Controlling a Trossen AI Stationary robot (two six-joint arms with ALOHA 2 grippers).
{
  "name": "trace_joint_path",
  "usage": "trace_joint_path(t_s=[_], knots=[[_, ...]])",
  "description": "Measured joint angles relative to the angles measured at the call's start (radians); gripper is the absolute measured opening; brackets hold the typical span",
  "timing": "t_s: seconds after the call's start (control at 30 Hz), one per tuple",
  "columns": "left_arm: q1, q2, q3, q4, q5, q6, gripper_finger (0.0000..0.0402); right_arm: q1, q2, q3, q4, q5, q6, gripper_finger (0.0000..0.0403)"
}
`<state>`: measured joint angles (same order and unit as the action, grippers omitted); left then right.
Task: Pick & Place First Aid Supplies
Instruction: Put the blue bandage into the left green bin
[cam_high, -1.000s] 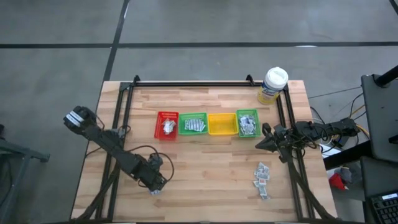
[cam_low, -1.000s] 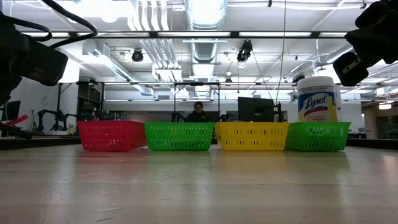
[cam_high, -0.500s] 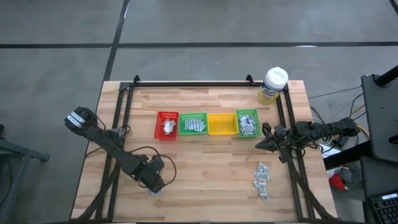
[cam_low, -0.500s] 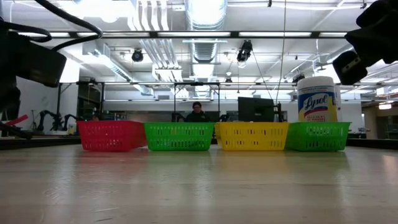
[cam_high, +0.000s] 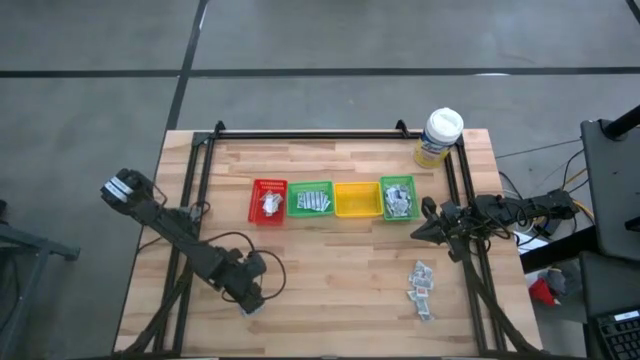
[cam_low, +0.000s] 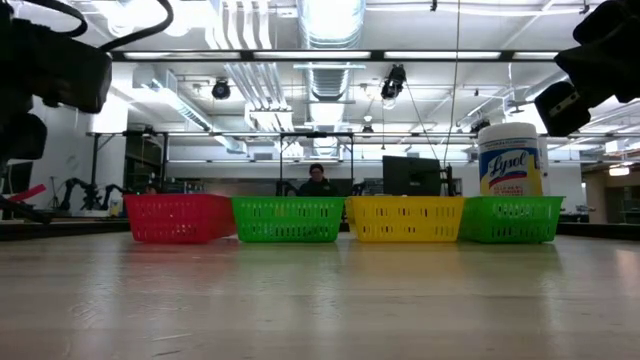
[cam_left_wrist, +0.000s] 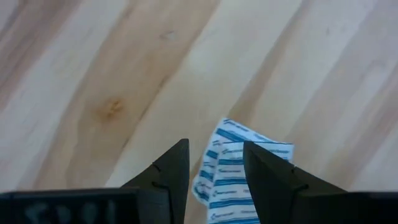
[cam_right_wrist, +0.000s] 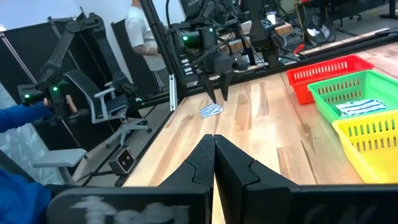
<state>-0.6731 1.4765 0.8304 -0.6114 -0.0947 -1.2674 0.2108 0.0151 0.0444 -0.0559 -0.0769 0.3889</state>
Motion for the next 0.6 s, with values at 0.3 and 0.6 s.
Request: trace_joint_path(t_s=[0.3,0.6], knots=[[0.0,0.068,-0.002,0.024,0.07,0.009,0.0142,0.0,0.0,0.0,0.0,0.0,0.0,0.0008],[0.0,0.1,-0.001,0.0,0.066,0.008,0.0142,0.0,0.0,0.0,0.0,0.0,0.0,0.0008]])
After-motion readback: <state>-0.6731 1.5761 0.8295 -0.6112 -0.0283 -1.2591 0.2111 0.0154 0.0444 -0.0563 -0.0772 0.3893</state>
